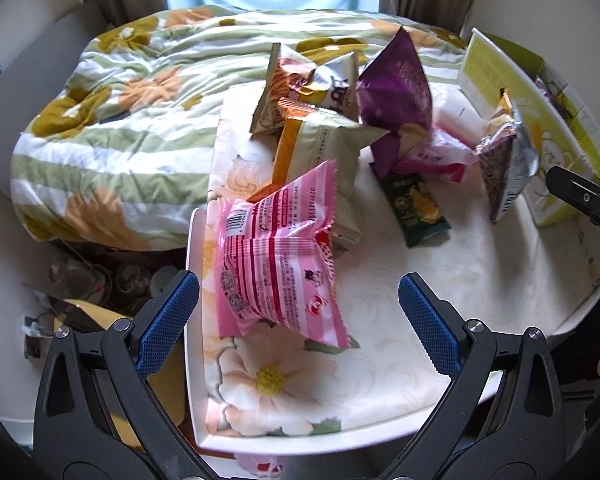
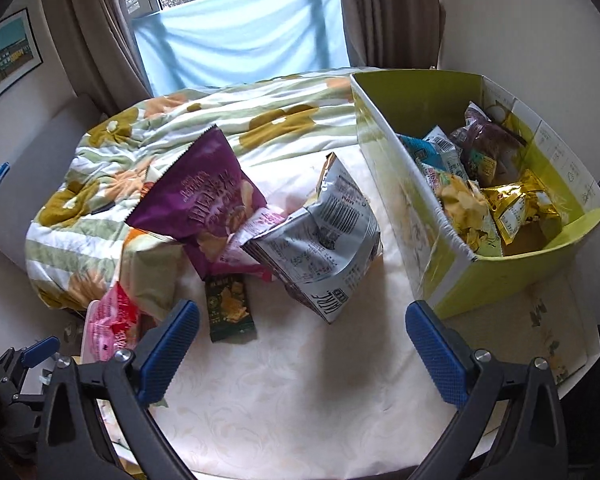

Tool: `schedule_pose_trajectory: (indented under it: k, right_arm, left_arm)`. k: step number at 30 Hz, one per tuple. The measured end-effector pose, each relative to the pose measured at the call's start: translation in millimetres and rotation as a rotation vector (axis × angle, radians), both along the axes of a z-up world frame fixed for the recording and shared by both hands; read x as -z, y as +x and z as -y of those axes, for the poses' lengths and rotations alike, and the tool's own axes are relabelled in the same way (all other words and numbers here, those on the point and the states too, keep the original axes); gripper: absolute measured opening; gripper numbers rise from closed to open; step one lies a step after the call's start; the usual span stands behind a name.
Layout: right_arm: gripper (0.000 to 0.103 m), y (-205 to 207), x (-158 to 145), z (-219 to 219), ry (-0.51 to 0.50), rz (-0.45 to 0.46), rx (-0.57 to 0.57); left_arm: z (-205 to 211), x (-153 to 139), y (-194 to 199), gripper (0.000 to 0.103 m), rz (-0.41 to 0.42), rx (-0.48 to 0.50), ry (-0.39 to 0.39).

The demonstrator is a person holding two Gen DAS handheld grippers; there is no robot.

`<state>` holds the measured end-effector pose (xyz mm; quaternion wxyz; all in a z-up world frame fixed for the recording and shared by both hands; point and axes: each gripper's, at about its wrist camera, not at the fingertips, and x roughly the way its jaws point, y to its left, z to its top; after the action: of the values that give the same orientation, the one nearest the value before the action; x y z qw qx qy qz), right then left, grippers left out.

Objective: Organize snacks
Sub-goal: 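Grasp the pink snack bag with the left tool while the right tool grasps the white bag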

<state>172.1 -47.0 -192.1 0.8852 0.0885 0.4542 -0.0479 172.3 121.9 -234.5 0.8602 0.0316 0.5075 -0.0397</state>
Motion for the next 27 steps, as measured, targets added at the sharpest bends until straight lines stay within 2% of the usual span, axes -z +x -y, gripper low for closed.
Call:
schedule_pose_trajectory:
  k: [4,8,12,14,15,17,18,27]
  right_arm:
    - [0.103,12,21,-3,-0.033,-0.006,0.013]
    - [0.103,25,38,-3,-0.031,-0.006,0.030]
    - [0.103,36,50,-3,-0.038,-0.006,0.037]
    - [0.103,43,53,-4,-0.057,-0.008,0.035]
    - [0.103,45,54,-3,-0.067,-0.004,0.037]
    - [0.103,50,57,-2,-0.087,-0.001,0.044]
    - [0.103,53,57,-1,-0.093,0.000,0.048]
    - [0.102,65,64,8,-0.115,0.008,0.063]
  left_arm:
    - [3,21,10,0.099,0.016,-0.004,0.061]
    - [0,40,20,0.097,-0.007,-0.010,0.092]
    - [-2,53,28,0.085,-0.038,-0.013,0.092]
    - [-3,59,32,0.083,-0.054,-0.016,0.091]
    - [-3,61,33,0.083,-0.055,-0.018,0.094]
    - [-3,61,35,0.073,-0.051,-0.022,0.098]
    - [-4,61,36,0.072,-0.053,-0.024,0.096]
    - [-11,61,39,0.067,-0.076,-0.049,0.063]
